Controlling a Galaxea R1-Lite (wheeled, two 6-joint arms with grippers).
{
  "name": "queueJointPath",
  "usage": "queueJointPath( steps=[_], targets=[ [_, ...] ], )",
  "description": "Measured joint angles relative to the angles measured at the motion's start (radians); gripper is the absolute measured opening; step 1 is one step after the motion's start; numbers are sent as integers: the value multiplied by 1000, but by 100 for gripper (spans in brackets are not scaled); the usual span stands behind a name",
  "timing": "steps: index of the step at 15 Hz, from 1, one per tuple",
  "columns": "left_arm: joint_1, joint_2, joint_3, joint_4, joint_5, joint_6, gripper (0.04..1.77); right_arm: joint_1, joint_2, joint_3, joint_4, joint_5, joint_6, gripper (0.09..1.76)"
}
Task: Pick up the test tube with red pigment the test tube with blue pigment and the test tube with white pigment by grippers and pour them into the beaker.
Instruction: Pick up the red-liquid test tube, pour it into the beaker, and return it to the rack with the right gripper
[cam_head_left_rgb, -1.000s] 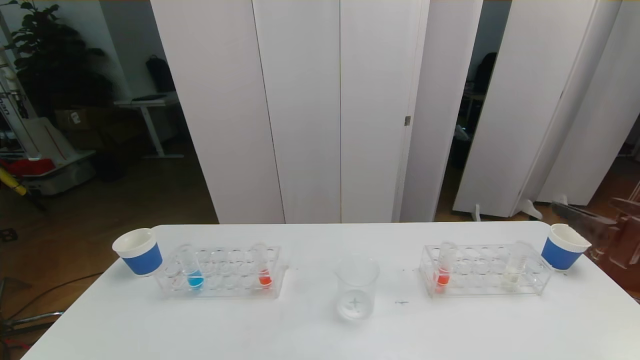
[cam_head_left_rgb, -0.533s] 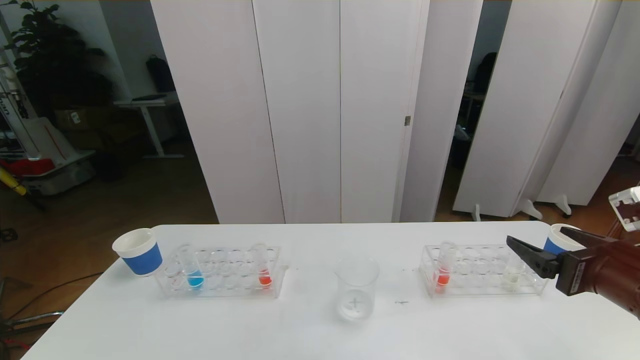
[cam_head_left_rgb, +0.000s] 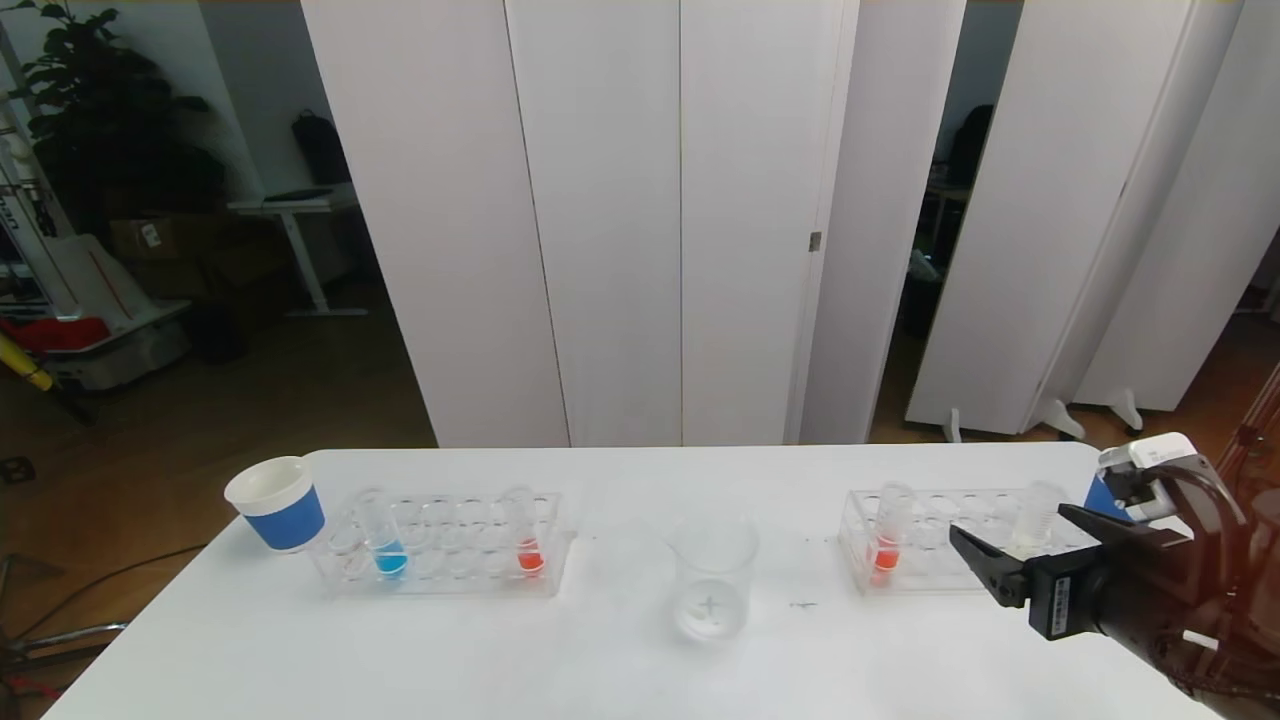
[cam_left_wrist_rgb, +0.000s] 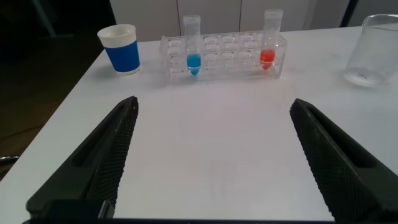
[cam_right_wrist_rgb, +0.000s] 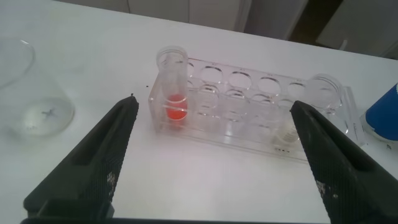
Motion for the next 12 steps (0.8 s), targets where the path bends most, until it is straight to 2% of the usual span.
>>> queueJointPath(
  steps=[6,12],
  targets=[
    [0,0,0,0,0,0,174,112,146,9,-128,-118,50,175],
    [0,0,0,0,0,0,174,142,279,7,-247,-137,69,175]
  ],
)
